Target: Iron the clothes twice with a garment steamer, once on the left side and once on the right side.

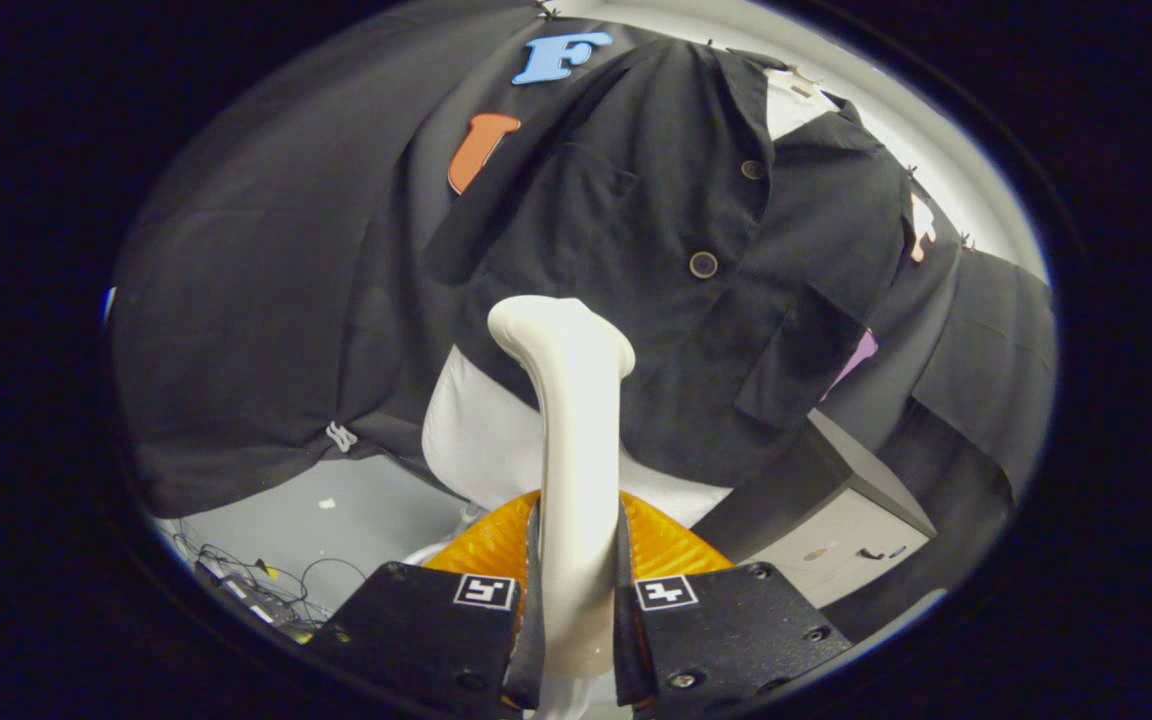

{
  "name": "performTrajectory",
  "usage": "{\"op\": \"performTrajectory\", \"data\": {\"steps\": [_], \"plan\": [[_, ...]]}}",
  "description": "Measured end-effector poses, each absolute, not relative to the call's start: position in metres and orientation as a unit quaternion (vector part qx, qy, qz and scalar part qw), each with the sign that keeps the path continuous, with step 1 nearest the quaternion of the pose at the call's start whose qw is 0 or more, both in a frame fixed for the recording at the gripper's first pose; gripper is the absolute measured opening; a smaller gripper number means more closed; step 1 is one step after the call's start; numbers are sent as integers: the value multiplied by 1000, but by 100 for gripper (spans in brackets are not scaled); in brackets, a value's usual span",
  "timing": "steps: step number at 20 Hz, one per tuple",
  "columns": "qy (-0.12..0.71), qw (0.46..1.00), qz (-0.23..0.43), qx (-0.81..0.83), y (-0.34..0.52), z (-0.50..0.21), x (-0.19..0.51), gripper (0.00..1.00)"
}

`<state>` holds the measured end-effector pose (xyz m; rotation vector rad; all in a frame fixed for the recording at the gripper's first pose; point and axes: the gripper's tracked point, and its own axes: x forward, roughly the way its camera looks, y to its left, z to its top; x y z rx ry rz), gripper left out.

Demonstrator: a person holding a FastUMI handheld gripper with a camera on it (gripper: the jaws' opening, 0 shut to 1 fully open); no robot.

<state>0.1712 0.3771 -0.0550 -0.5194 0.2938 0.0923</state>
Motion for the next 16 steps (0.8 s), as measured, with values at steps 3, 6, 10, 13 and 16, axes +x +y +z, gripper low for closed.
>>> {"op": "performTrajectory", "data": {"steps": [3,6,10,13,16], "plan": [[157,953,48,-254,375,-67,167,30],[165,955,57,-239,373,-70,163,31],[163,956,63,-236,367,-64,155,31],[158,957,71,-234,361,-58,143,31],[151,958,72,-231,342,-48,128,31]]}}
